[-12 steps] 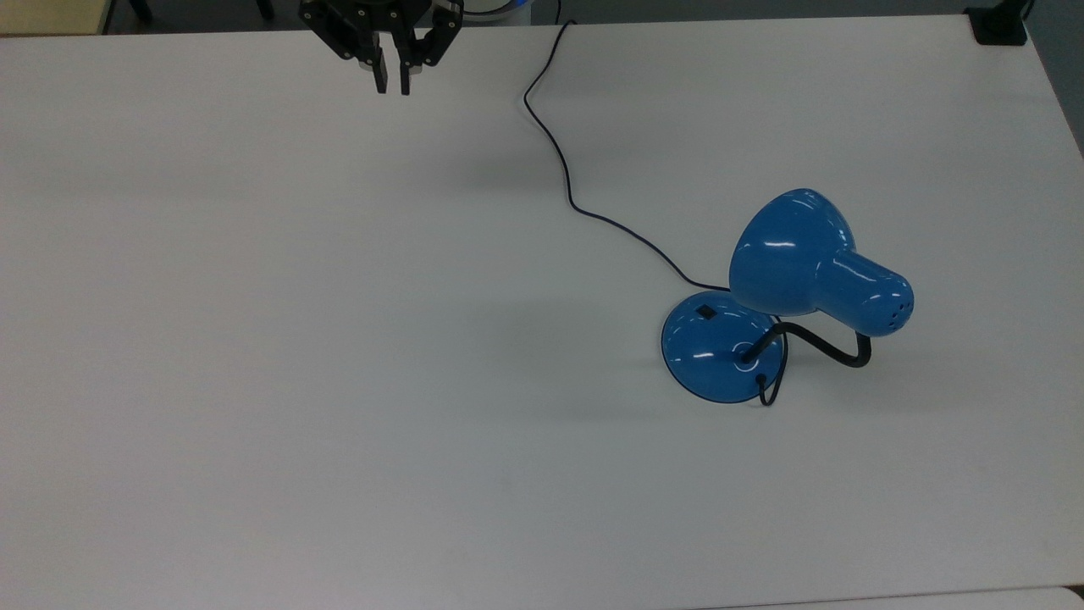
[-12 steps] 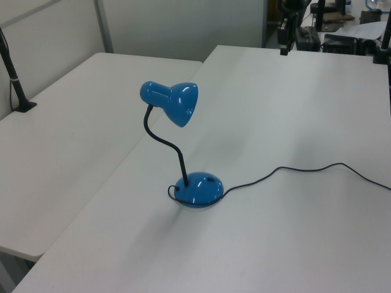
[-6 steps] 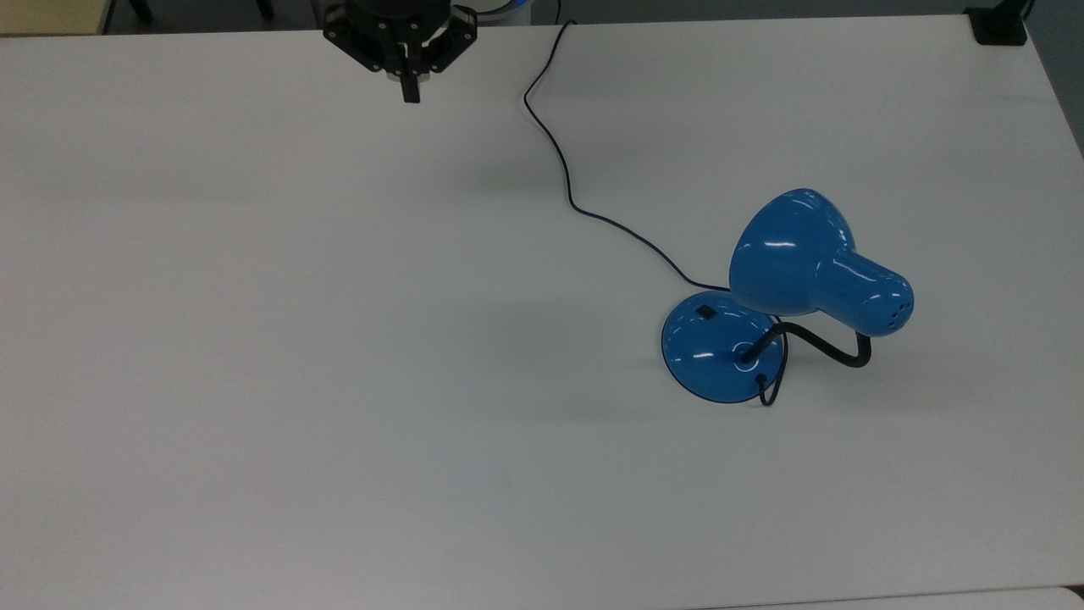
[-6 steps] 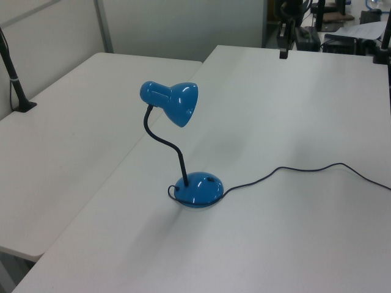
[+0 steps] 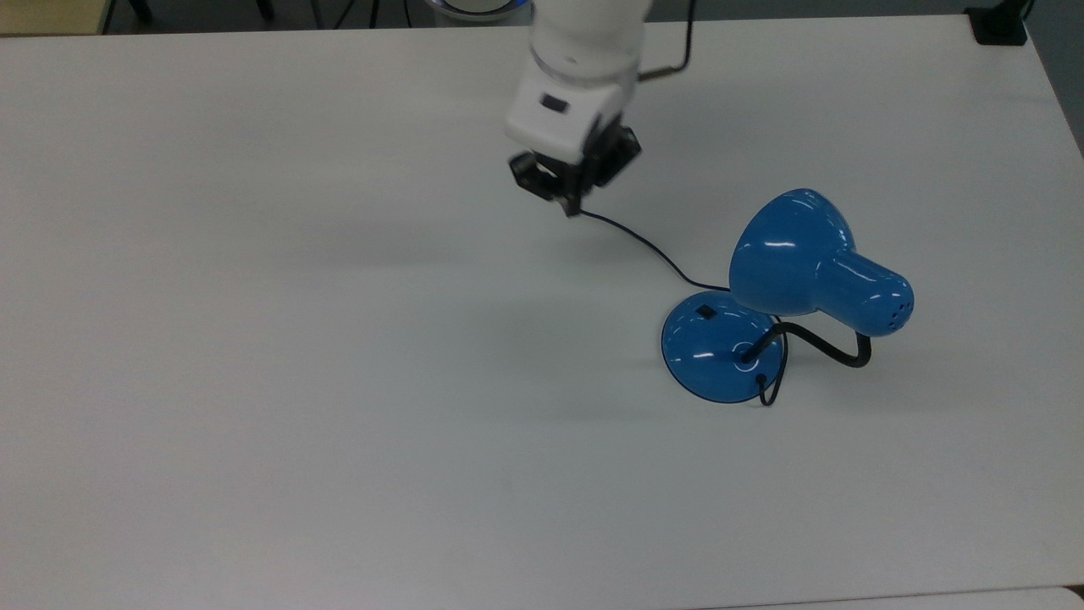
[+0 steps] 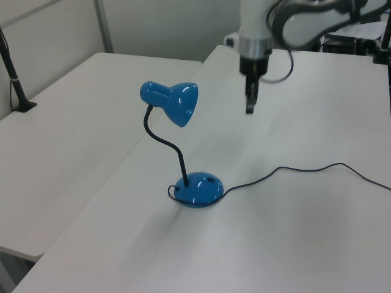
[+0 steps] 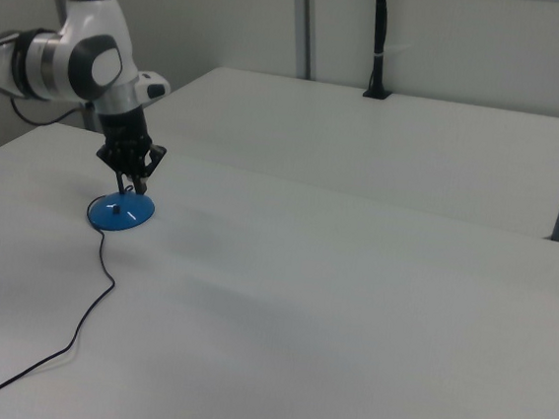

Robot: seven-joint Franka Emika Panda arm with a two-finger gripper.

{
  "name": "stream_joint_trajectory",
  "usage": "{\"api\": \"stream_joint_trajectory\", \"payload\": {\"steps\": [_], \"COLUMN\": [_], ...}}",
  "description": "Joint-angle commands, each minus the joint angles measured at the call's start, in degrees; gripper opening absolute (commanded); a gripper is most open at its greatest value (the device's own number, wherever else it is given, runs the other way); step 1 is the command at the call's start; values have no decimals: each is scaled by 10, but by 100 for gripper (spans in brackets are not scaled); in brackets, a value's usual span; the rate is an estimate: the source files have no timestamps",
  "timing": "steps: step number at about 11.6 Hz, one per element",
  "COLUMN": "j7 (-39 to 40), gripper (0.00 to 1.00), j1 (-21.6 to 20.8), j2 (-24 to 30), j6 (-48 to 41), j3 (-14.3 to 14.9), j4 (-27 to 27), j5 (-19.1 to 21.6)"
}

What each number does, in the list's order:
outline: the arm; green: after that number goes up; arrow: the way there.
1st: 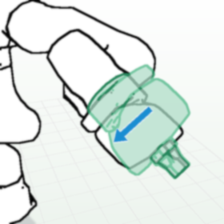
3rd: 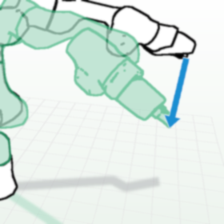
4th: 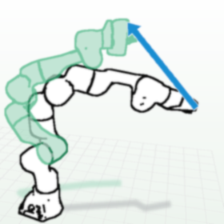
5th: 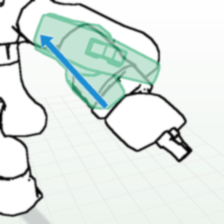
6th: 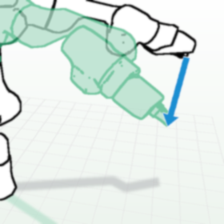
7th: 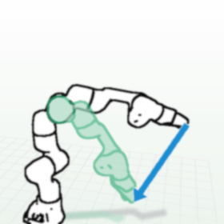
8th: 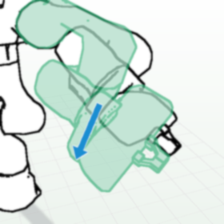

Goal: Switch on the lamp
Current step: 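Move the gripper over the blue lamp base toward its switch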

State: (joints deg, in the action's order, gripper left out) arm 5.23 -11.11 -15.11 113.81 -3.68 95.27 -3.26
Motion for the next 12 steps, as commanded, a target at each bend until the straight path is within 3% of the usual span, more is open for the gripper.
{"api": "stream_joint_trajectory", "payload": {"steps": [1, 5, 12], "j7": [29, 29, 28], "gripper": [0, 0, 0], "j1": [-17, -24, -40], "j2": [-49, -86, -131], "j6": [90, 171, 251], "j3": [-30, -59, -67], "j4": [-3, -3, -4], "j5": [-6, -2, -3]}}
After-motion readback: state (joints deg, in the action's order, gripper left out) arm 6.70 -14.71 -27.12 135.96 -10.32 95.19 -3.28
